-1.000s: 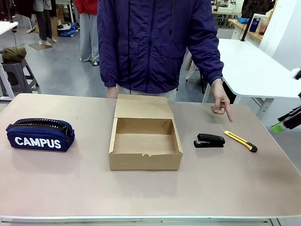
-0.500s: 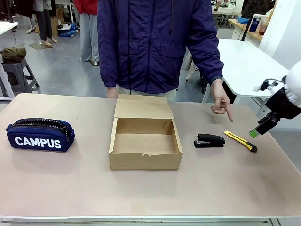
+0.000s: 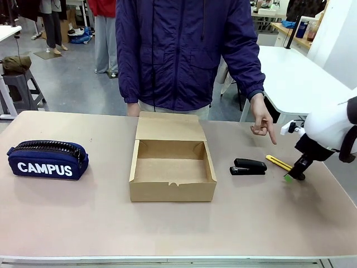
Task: Pack the item into the box.
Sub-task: Pick up the item indicated by the person and place it inside the Mailer Box.
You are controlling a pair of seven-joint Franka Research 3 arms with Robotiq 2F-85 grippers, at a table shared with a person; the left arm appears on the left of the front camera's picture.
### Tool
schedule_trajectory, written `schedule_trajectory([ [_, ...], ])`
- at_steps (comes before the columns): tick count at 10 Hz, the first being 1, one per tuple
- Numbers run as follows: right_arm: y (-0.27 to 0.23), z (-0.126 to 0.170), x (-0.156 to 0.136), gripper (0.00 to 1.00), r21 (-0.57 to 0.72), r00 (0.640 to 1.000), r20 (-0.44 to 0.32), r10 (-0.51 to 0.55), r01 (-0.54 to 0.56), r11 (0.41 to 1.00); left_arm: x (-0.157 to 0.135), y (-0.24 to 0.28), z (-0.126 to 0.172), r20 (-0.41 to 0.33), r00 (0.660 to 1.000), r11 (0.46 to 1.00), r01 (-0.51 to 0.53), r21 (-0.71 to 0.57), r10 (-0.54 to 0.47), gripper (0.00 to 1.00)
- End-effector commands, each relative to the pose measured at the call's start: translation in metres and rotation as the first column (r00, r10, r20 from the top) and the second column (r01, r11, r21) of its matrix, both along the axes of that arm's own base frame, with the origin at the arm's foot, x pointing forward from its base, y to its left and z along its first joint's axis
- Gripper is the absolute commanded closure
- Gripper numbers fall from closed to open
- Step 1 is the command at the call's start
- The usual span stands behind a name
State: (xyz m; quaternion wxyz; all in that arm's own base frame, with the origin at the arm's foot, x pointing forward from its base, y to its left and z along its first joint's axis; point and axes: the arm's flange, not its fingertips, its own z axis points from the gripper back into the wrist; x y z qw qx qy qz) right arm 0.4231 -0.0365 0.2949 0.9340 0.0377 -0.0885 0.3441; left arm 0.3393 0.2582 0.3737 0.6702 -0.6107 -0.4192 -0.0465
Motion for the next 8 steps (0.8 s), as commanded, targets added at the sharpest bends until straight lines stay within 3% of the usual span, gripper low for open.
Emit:
schedule_trajectory([
  [1,0.001,-0.003,0.004,0.0,0.005,1.0,0.019,-0.011,0.011,1.0,0.0,0.001,-0.001,0.009,1.0,1.0,0.005,0.014,-0.005,0.0],
  [8,-0.005,0.005,0.023,0.0,0.035,0.998,0.044,-0.032,0.031,0.999,0.0,0.001,-0.001,0.009,1.0,1.0,0.005,0.014,-0.005,0.0],
])
